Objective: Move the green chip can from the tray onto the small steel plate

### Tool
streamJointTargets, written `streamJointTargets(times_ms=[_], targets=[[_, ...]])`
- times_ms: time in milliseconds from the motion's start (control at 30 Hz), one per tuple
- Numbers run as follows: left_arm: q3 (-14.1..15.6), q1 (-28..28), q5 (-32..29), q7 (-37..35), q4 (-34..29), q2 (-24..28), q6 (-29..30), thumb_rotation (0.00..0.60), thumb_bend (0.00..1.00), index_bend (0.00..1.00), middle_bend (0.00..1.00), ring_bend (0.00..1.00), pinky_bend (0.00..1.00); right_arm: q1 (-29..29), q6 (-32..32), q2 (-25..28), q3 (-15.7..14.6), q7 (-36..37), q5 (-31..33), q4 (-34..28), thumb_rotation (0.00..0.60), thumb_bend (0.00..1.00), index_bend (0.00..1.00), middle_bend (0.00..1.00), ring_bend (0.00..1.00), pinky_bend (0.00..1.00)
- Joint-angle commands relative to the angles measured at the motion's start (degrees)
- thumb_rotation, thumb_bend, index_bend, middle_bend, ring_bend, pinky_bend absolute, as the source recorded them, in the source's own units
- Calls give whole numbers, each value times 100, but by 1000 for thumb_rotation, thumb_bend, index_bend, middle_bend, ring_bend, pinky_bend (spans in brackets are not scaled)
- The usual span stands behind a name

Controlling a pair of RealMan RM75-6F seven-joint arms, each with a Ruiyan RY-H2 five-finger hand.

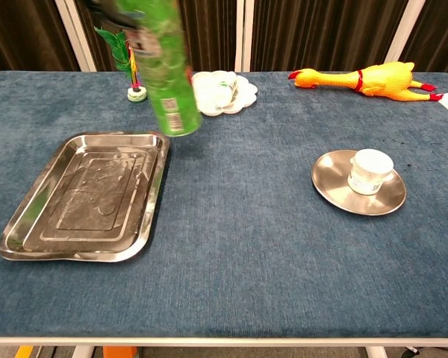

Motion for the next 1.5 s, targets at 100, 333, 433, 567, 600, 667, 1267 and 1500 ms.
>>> streamJointTargets(times_ms=[100, 333, 433, 567, 600, 667, 1267, 1500], targets=[[-9, -387, -59, -199, 612, -605, -232, 600, 217, 432, 425, 349, 609, -11, -15, -31, -9, 75, 4, 62, 600, 153, 0, 0, 0, 0], [114, -641, 10, -424, 1331, -1220, -253, 600, 217, 428, 413, 348, 601, 4, -136, -90, 11, 137, 116, 192, 600, 153, 0, 0, 0, 0], [192, -692, 21, -480, 1479, -1344, -287, 600, 216, 428, 406, 340, 596, 4, -149, -98, 19, 165, 129, 218, 600, 153, 0, 0, 0, 0], [257, -720, 63, -458, 1586, -1449, -216, 600, 216, 427, 389, 325, 583, 12, -159, -106, 28, 176, 128, 232, 600, 153, 0, 0, 0, 0], [268, -724, 75, -444, 1604, -1470, -189, 600, 215, 425, 385, 322, 579, 15, -161, -107, 29, 176, 127, 231, 600, 153, 0, 0, 0, 0], [289, -733, 98, -420, 1632, -1499, -135, 600, 214, 398, 355, 305, 564, 17, -166, -110, 28, 172, 125, 231, 600, 153, 0, 0, 0, 0], [386, -444, 8, -209, 1247, -1102, 367, 600, 193, 72, 87, 80, 365, 236, -361, -60, 53, 129, -45, -16, 600, 154, 0, 0, 0, 0], [757, 583, -369, 457, 772, -640, 1219, 600, 184, 75, 101, 80, 349, 741, -832, 123, 160, -208, -257, -416, 600, 155, 0, 22, 0, 1]])
